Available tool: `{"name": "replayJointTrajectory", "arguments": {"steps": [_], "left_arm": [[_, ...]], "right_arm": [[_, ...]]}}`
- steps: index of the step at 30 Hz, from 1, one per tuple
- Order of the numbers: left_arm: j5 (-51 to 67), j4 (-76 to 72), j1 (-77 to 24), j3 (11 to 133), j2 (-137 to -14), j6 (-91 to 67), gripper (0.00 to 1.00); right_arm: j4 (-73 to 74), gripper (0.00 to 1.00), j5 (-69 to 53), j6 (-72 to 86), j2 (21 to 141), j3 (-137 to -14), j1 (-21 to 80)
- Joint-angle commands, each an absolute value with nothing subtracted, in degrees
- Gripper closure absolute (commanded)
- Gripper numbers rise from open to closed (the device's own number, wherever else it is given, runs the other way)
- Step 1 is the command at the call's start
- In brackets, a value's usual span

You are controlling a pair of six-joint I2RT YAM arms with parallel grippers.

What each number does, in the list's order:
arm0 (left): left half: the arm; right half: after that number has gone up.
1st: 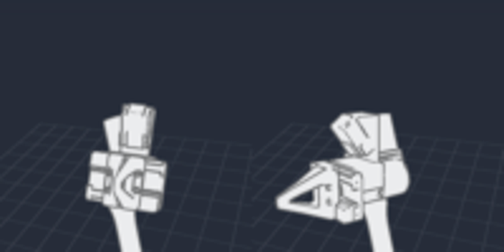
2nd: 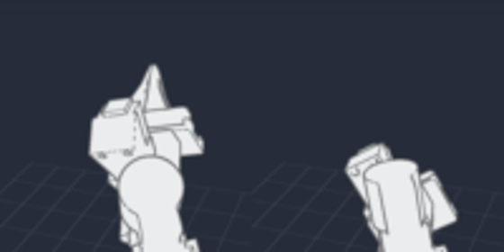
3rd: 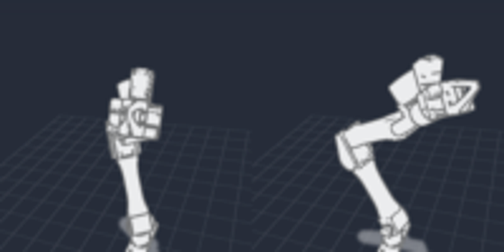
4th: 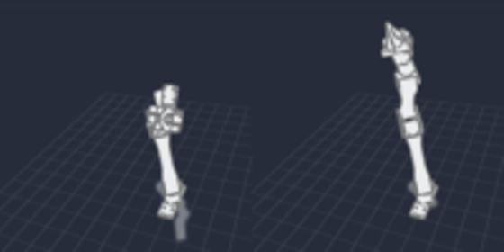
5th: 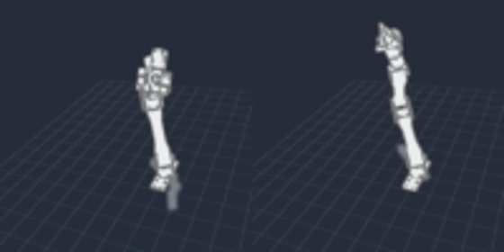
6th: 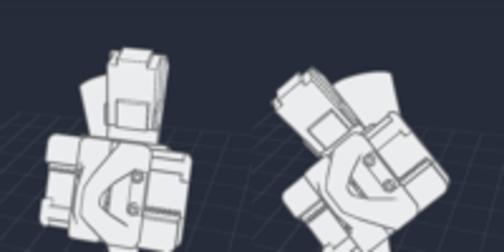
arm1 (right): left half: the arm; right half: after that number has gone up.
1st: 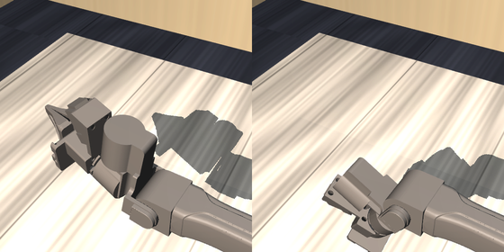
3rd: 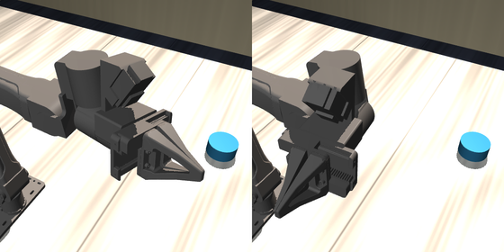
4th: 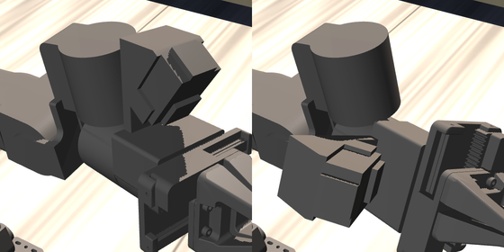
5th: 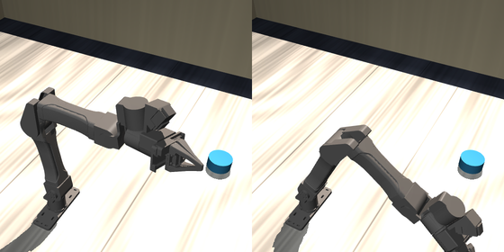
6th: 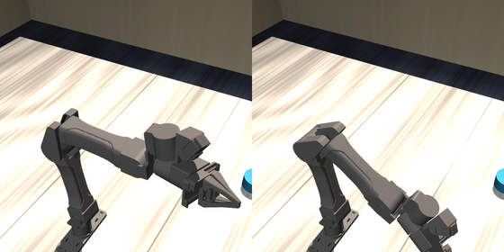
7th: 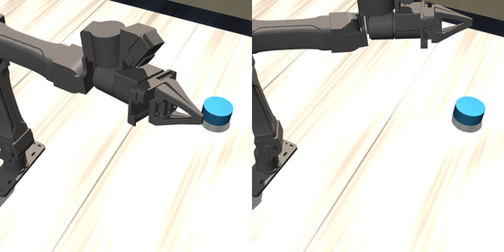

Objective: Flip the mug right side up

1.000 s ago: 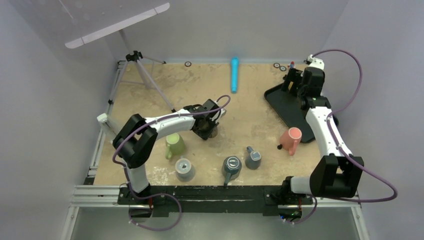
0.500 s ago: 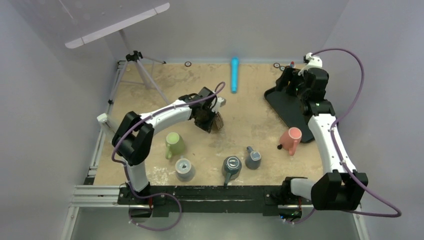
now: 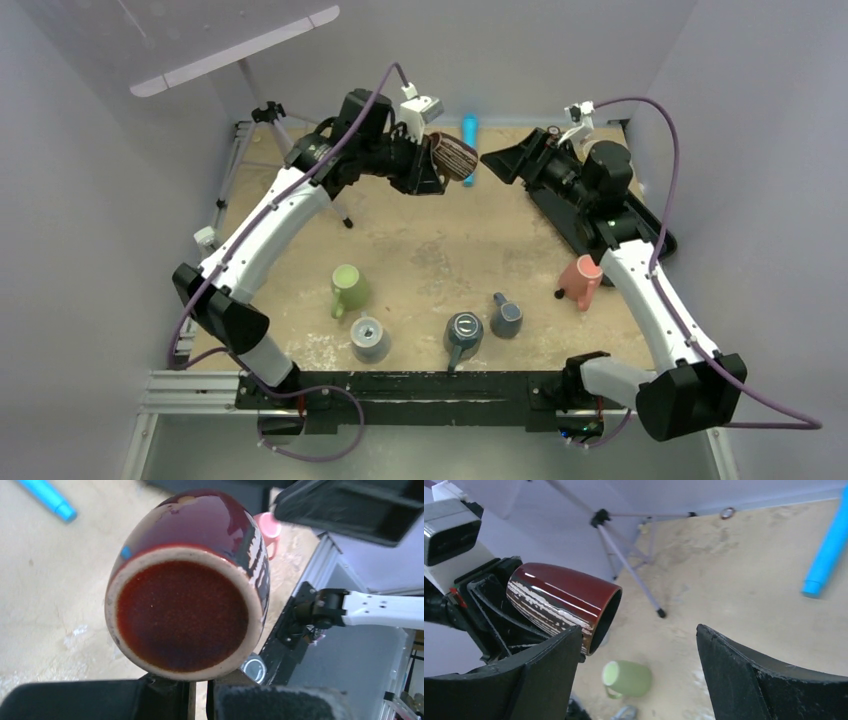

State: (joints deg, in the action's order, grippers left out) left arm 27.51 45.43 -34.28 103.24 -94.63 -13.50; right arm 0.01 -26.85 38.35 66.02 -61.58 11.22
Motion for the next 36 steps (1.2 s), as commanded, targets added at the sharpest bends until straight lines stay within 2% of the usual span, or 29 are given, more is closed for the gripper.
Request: {"name": "replayJointTrajectory", "arguments": {"steps": [1,11,17,20,24,27,28,30,31,34,36], "left_arm": [[34.35,47.58,-34.45,109.51,-91.38,-15.57,1.0],[37.58,44.56,-34.52,112.09,-92.2,-18.54,1.0],[41.91,41.79,-34.47,113.27,-92.8,-20.81,1.0],[43.54,40.62,-34.48,113.18,-93.37,-21.1,1.0],[44.48,40.4,-34.52,110.57,-92.98,-20.37,1.0],[43.5,40.95,-34.54,109.2,-92.54,-18.95,1.0],[42.4,41.67,-34.51,109.17,-92.35,-18.1,0.87],[39.15,43.35,-34.42,109.12,-91.9,-15.29,0.54],[37.47,44.22,-34.38,108.97,-91.57,-13.67,0.43],[33.74,45.81,-33.97,107.9,-90.77,-9.3,0.26],[31.1,46.12,-33.96,107.13,-90.43,-8.0,0.19]], "right_arm": [[-13.03,0.12,-34.31,49.9,64.37,-61.06,14.15],[-27.81,0.24,-40.1,61.99,66.26,-61.57,19.89],[-38.32,0.41,-41.89,68.79,69.59,-62.27,23.31],[-40.84,0.61,-42.59,70.1,70.79,-64.0,23.52],[-37.58,1.0,-39.97,67.79,70.35,-66.05,23.28],[-30.08,1.0,-35.2,63.66,69.01,-66.45,22.89],[-28.68,1.0,-34.68,62.66,68.73,-66.41,22.54],[-22.79,1.0,-33.8,59.0,68.48,-67.77,21.38],[-17.83,1.0,-32.4,55.2,68.42,-69.47,20.8],[-2.15,1.0,-25.77,43.82,68.3,-74.2,18.9],[4.46,1.0,-22.78,38.68,68.48,-75.82,16.87]]}}
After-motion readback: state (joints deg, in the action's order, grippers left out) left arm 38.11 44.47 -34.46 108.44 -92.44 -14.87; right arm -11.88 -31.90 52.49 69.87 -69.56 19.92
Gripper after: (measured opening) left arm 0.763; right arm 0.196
